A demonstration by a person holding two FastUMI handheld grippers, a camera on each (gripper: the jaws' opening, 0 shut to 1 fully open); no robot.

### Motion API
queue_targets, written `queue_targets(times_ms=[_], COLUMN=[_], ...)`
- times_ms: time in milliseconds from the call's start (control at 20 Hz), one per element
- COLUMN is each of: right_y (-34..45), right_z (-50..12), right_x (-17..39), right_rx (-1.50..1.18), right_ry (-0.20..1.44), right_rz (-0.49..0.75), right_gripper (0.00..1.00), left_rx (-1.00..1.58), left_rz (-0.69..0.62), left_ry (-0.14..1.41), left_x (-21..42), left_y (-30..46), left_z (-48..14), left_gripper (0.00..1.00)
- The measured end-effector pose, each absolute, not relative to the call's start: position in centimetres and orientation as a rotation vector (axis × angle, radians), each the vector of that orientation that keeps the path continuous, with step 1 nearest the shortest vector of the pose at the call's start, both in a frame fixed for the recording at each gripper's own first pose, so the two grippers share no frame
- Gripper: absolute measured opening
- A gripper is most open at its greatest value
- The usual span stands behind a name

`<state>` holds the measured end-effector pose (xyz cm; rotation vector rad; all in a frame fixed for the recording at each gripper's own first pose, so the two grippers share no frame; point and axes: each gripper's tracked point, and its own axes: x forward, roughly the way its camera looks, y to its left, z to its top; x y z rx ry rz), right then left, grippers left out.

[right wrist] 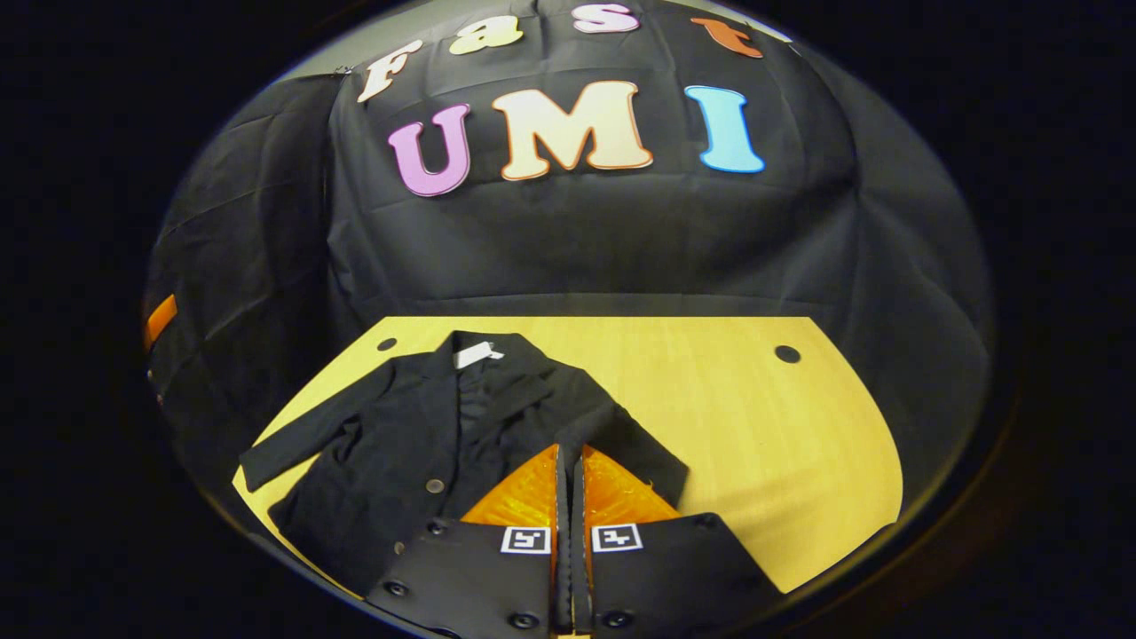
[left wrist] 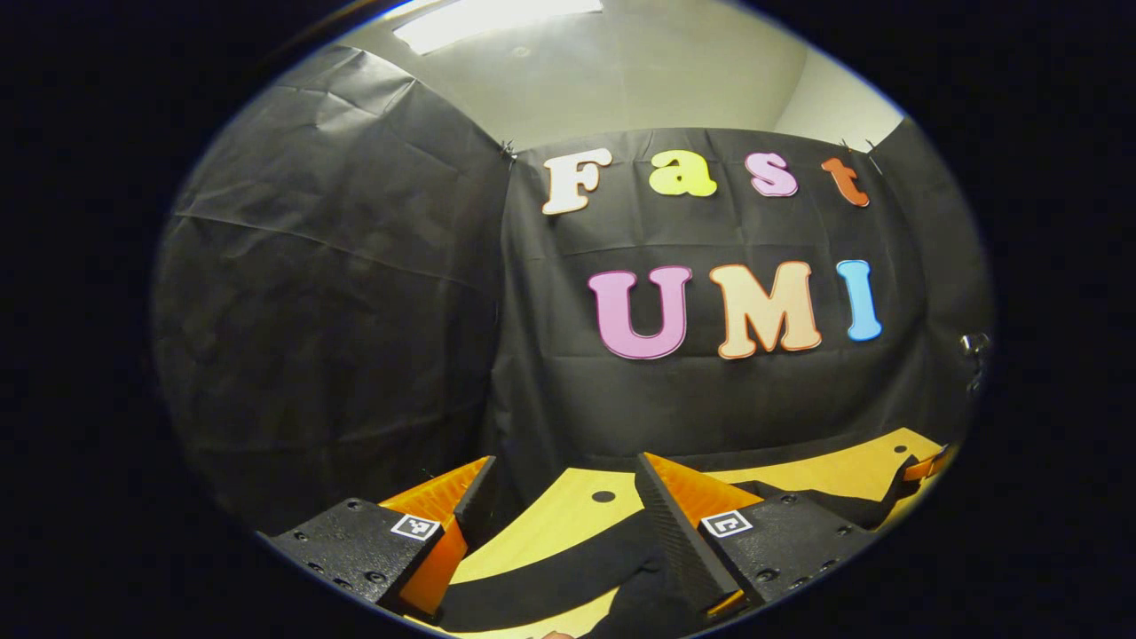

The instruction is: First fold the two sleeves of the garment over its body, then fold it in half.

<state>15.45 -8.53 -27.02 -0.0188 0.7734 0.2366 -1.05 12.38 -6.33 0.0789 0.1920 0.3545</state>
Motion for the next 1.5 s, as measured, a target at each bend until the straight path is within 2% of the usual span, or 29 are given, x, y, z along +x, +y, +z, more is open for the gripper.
queue_targets(times_ms=[450,500,550,700,750,800,950,1150,1350,1450,1500], right_y=[3.3,4.5,5.8,8.9,10.0,11.1,14.4,18.7,22.0,22.5,22.2], right_z=[-26.4,-26.1,-26.1,-26.0,-26.0,-26.1,-26.4,-27.7,-29.2,-29.6,-28.9], right_x=[17.1,17.3,17.4,17.9,18.0,18.2,18.7,19.2,19.8,20.6,20.9], right_rx=[-0.075,-0.082,-0.087,-0.103,-0.104,-0.103,-0.104,-0.125,-0.111,-0.09,-0.063], right_ry=[0.749,0.739,0.735,0.721,0.717,0.715,0.709,0.718,0.74,0.752,0.728], right_rz=[0.372,0.383,0.395,0.417,0.424,0.43,0.458,0.504,0.522,0.48,0.454], right_gripper=[0.03,0.0,0.03,0.02,0.05,0.02,0.05,0.02,0.02,0.02,0.11], left_rx=[0.055,0.052,0.051,0.047,0.044,0.041,0.035,0.026,0.018,0.008,-0.002], left_rz=[0.415,0.417,0.417,0.417,0.417,0.415,0.418,0.433,0.451,0.457,0.453], left_ry=[0.237,0.24,0.244,0.254,0.256,0.26,0.274,0.291,0.308,0.32,0.329], left_x=[-2.7,-2.7,-2.7,-2.5,-2.6,-2.5,-2.9,-3.1,-3.9,-4.2,-4.4], left_y=[19.2,19.9,20.5,22.2,22.8,23.4,25.2,27.1,28.6,29.0,29.0], left_z=[-8.7,-8.8,-9.2,-10.0,-10.3,-10.5,-11.6,-12.5,-13.1,-13.6,-14.0], left_gripper=[0.91,0.91,0.93,0.93,0.91,0.89,0.93,0.93,0.92,0.92,0.92])
